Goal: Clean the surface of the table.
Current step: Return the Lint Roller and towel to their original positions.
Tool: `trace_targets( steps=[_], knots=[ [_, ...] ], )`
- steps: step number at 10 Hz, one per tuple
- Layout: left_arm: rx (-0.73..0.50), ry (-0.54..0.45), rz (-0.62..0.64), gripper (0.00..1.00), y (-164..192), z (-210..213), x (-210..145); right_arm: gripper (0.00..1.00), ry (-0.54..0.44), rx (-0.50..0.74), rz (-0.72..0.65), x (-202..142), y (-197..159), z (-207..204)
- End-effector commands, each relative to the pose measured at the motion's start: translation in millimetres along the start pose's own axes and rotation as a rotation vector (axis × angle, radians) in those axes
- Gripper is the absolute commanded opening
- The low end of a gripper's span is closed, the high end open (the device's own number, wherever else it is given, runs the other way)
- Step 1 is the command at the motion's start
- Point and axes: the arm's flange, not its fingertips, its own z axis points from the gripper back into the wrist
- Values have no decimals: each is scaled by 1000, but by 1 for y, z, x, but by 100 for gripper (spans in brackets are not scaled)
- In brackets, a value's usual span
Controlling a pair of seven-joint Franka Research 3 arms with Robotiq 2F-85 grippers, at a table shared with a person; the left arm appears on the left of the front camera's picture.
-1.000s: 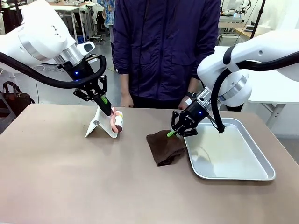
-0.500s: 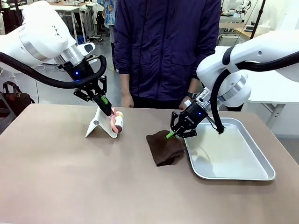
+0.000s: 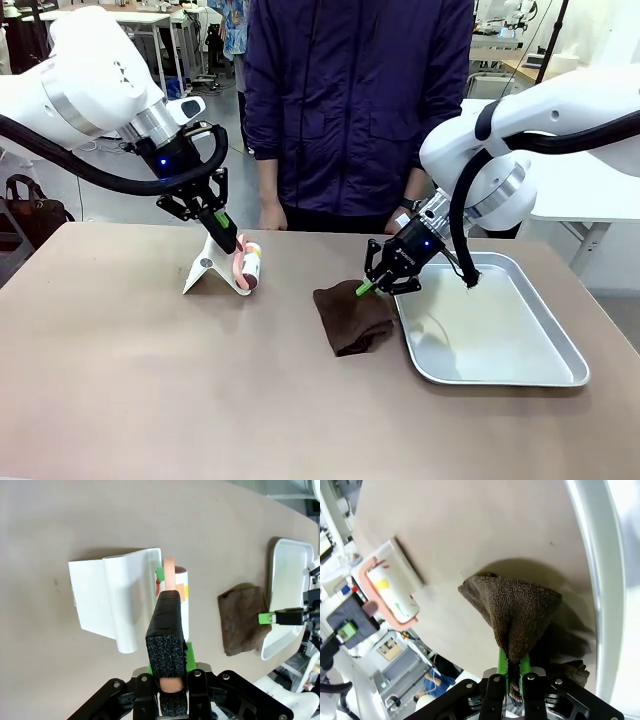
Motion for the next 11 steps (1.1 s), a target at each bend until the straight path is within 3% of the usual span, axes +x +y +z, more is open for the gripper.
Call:
trace_targets(
  steps=[1, 3, 11],
  knots=[
    [16, -26, -34, 22, 3, -2, -5, 10, -79, -23, -102, -7, 6, -7],
    [8, -31, -2, 22, 1, -8, 0, 10, -141, -47, -140, -8, 9, -8],
    [50, -64, 90, 22, 2, -15, 10, 10, -130, -48, -128, -4, 2, -14]
  ],
)
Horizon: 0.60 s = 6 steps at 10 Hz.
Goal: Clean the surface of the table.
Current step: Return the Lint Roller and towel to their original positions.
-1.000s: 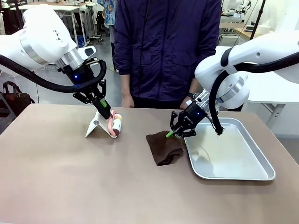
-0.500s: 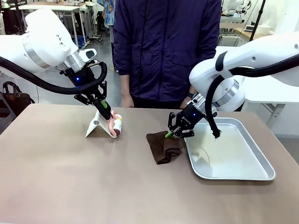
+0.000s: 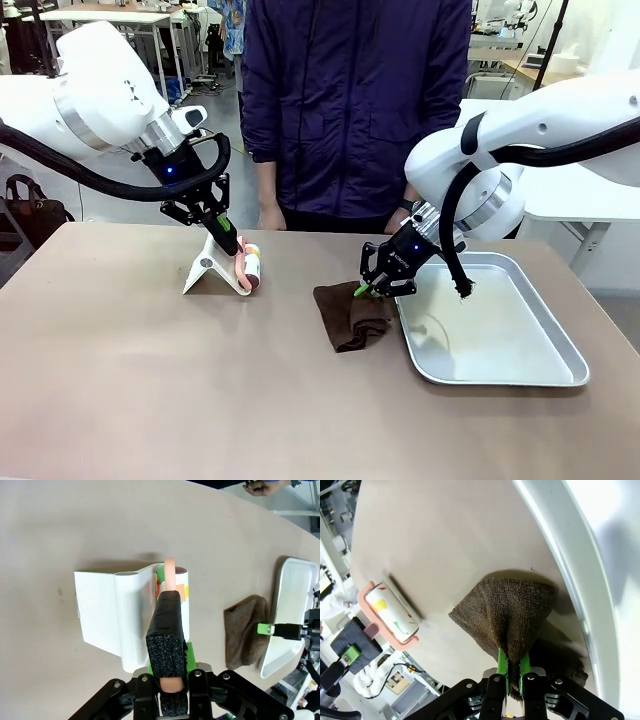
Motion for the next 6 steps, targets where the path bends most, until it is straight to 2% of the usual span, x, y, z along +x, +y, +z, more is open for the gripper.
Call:
trace_targets(
  steps=[1, 5, 6],
  knots=[
    [43, -11, 13, 22, -3, 0, 1, 10, -12, -16, -15, -2, -1, -2],
    [51, 18, -12, 22, 2, -3, 6, 10, -7, -17, -16, -2, -1, -3],
    [55, 26, -5, 27, 4, -4, 8, 10, -3, -19, -16, -2, -1, -3]
  ],
)
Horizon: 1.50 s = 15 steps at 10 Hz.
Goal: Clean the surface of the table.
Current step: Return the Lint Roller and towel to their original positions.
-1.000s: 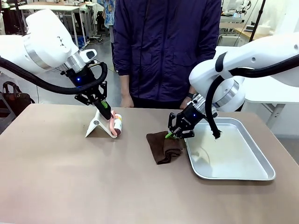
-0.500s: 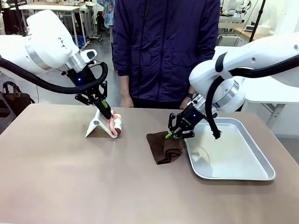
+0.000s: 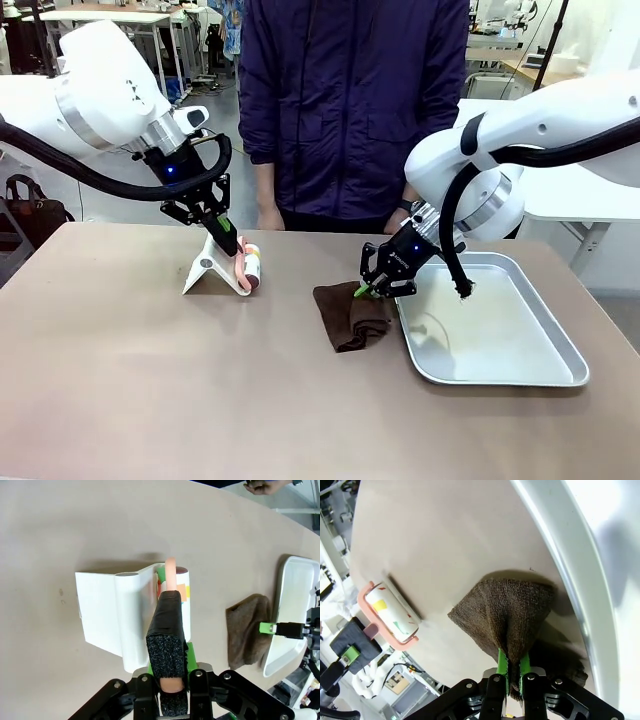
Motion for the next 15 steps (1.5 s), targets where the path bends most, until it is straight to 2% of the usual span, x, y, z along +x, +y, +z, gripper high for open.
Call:
trace_targets(
  steps=[1, 2, 3, 4, 6, 7, 8, 9, 13, 15],
  knots=[
    [55, 32, 15, 72, 6, -4, 8, 10, 4, -24, -14, -3, 0, -3],
    [65, 44, 24, 86, 8, -5, 9, 49, 14, -20, -20, -3, 0, -3],
    [68, 49, 26, 100, 9, -5, 10, 66, 26, -26, -28, -2, -1, -4],
    [75, 46, 31, 100, 9, -5, 10, 100, 27, -26, -33, -1, -2, -5],
    [78, 36, 45, 100, 9, -1, 9, 100, 29, -22, -37, -1, -3, -5],
    [71, 31, 49, 100, 11, 1, 9, 89, 33, -20, -34, 0, -3, -5],
    [66, 26, 50, 100, 12, 3, 8, 98, 34, -20, -33, 0, -3, -5],
    [59, 20, 54, 100, 15, 6, 7, 100, 35, -14, -26, 0, -2, -6],
    [-21, -2, 35, 100, 26, 21, -4, 100, 62, 70, 22, -3, -2, 4],
    [-109, -43, 17, 100, 37, 38, -17, 100, 76, 165, 51, -8, -10, 32]
  ],
)
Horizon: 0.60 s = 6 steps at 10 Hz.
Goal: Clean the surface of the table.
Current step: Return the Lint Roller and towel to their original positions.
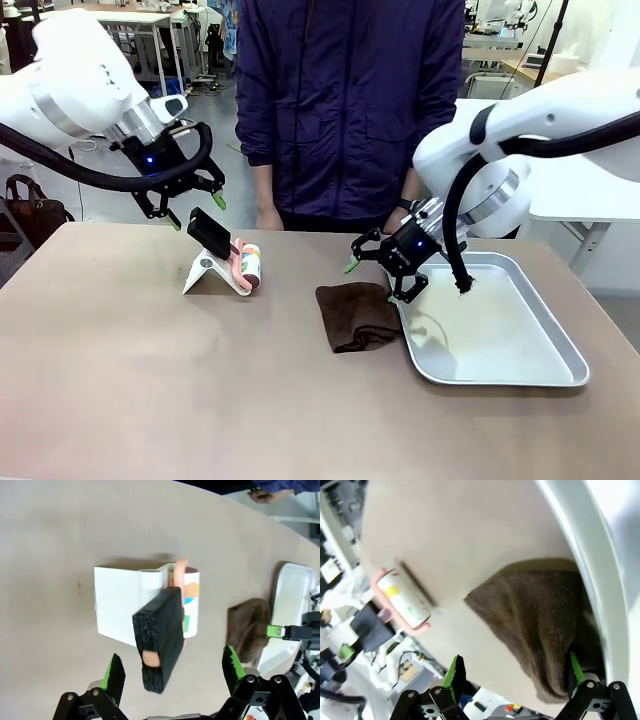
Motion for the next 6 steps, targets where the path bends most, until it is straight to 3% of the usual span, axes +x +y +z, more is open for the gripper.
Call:
trace_targets(
  steps=[1, 4, 6],
  knots=[
    [-117, -41, -47, 100, 19, 17, -23, 100, 27, 117, 52, -14, -11, 33],
    [-292, -105, -109, 100, 45, 46, -54, 100, 36, 267, 112, -31, -29, 83],
    [-423, -117, -146, 100, 65, 61, -74, 100, 96, 384, 139, -35, -54, 108]
  ],
)
